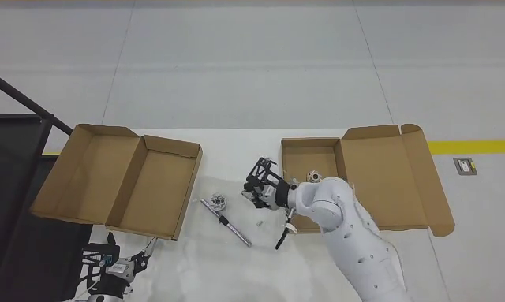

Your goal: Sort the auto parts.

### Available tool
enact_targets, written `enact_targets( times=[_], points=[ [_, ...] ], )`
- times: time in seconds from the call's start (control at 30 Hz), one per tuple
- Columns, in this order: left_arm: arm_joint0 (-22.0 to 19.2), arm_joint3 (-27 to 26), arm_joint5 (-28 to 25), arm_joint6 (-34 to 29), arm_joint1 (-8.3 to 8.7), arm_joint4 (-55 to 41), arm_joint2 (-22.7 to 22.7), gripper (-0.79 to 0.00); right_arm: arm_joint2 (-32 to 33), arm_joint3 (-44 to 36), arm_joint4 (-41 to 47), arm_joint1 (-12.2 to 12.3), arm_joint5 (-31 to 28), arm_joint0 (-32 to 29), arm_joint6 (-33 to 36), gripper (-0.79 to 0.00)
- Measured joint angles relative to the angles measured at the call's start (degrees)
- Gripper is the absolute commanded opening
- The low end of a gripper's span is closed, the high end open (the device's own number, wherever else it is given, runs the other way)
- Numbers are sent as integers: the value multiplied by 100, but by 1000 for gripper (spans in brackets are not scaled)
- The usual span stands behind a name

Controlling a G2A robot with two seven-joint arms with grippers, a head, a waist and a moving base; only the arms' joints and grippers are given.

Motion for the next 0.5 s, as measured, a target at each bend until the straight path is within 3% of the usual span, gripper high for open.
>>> enact_targets(
  times=[0.07, 0.13, 0.3, 0.4, 0.5],
  points=[
    [0, 0, 0, 0, 0, 0, 0, 0, 399, -581, 216, 103, -93, -422, 72, -785],
    [0, 0, 0, 0, 0, 0, 0, 0, 673, -997, 95, 172, 178, -682, 200, -785],
    [0, 0, 0, 0, 0, 0, 0, 0, 883, -2103, -1320, 266, 1803, -1118, 880, -785],
    [0, 0, 0, 0, 0, 0, 0, 0, 731, -2075, -2135, 273, 2604, -1016, 1401, -785],
    [0, 0, 0, 0, 0, 0, 0, 0, 532, -1533, -2797, 257, 3211, -657, 1976, -785]
  ],
)
